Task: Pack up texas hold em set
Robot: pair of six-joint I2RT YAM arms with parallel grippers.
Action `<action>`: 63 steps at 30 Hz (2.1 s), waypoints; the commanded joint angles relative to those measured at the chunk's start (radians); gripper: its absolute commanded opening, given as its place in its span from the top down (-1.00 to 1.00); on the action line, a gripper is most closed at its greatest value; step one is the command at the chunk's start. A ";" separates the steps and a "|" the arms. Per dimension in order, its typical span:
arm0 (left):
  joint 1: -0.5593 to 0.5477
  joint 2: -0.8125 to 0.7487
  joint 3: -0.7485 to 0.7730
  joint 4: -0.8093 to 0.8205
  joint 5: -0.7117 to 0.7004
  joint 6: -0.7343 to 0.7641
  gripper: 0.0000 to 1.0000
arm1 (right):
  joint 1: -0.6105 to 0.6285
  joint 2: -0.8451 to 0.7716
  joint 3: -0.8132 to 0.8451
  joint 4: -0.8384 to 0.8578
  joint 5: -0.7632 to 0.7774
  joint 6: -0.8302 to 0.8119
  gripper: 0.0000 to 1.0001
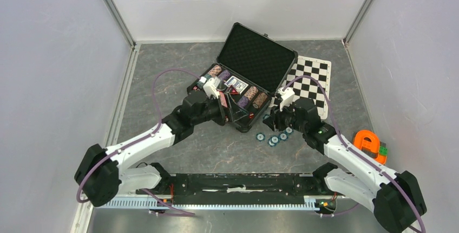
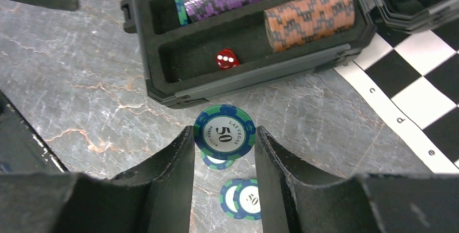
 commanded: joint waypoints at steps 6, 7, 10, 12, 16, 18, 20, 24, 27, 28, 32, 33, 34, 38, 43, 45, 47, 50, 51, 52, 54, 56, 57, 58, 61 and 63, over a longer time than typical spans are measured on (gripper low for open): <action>0.003 0.079 0.087 0.139 0.156 -0.077 -0.76 | 0.033 -0.022 0.000 0.089 -0.096 -0.013 0.30; 0.003 0.082 0.088 0.136 0.157 -0.073 -0.78 | 0.037 -0.022 0.000 0.089 -0.097 -0.013 0.30; 0.003 0.093 0.089 0.130 0.162 -0.064 -0.87 | 0.045 -0.017 0.000 0.092 -0.097 -0.014 0.31; 0.003 0.098 0.091 0.129 0.158 -0.062 -0.92 | 0.047 -0.010 0.000 0.092 -0.091 -0.015 0.31; 0.004 0.102 0.096 0.110 0.136 -0.049 -0.99 | 0.049 -0.009 0.000 0.085 -0.075 -0.019 0.32; 0.005 0.105 0.097 0.104 0.124 -0.047 -0.99 | 0.049 -0.009 -0.002 0.088 -0.083 -0.021 0.32; 0.007 0.117 0.101 0.102 0.127 -0.050 -0.99 | 0.050 -0.005 -0.003 0.090 -0.093 -0.022 0.32; 0.009 0.173 0.136 0.108 0.201 -0.057 -0.89 | 0.054 0.005 -0.002 0.103 -0.121 -0.026 0.33; 0.009 0.211 0.146 0.128 0.236 -0.078 -0.77 | 0.056 0.008 0.001 0.109 -0.127 -0.023 0.33; 0.009 0.219 0.143 0.140 0.239 -0.090 -0.72 | 0.058 0.006 0.001 0.112 -0.133 -0.024 0.33; 0.009 0.254 0.132 0.163 0.234 -0.121 -0.64 | 0.065 -0.023 -0.006 0.129 -0.162 -0.025 0.31; 0.008 0.262 0.133 0.171 0.239 -0.127 -0.59 | 0.066 -0.031 -0.007 0.129 -0.164 -0.026 0.31; 0.008 0.273 0.136 0.175 0.250 -0.129 -0.55 | 0.068 -0.032 -0.006 0.129 -0.165 -0.026 0.31; 0.006 0.318 0.158 0.177 0.289 -0.134 -0.40 | 0.073 -0.023 0.001 0.123 -0.163 -0.027 0.30; 0.001 0.353 0.174 0.176 0.311 -0.139 -0.12 | 0.078 -0.017 0.011 0.117 -0.154 -0.028 0.30; -0.003 0.364 0.179 0.174 0.320 -0.139 -0.06 | 0.079 -0.014 0.015 0.111 -0.145 -0.031 0.31; -0.009 0.373 0.187 0.152 0.321 -0.134 -0.03 | 0.081 -0.009 0.018 0.105 -0.138 -0.034 0.31; -0.022 0.387 0.210 0.111 0.320 -0.110 -0.01 | 0.082 -0.006 0.017 0.106 -0.136 -0.034 0.31; -0.026 0.390 0.212 0.107 0.319 -0.110 -0.01 | 0.082 -0.005 0.018 0.106 -0.136 -0.034 0.31; -0.030 0.396 0.214 0.105 0.320 -0.110 -0.01 | 0.083 -0.003 0.018 0.106 -0.139 -0.034 0.31; -0.035 0.405 0.218 0.104 0.324 -0.110 0.03 | 0.085 -0.003 0.020 0.106 -0.136 -0.034 0.31; -0.037 0.411 0.219 0.102 0.322 -0.110 0.11 | 0.086 -0.007 0.020 0.105 -0.134 -0.035 0.31; -0.037 0.412 0.219 0.102 0.321 -0.109 0.12 | 0.087 -0.009 0.020 0.105 -0.133 -0.035 0.31; -0.037 0.412 0.219 0.102 0.319 -0.107 0.13 | 0.087 -0.012 0.019 0.103 -0.129 -0.035 0.31; -0.037 0.408 0.221 0.088 0.309 -0.098 0.20 | 0.086 -0.016 0.018 0.099 -0.117 -0.036 0.31; -0.036 0.407 0.220 0.083 0.306 -0.095 0.27 | 0.087 -0.017 0.018 0.095 -0.109 -0.037 0.32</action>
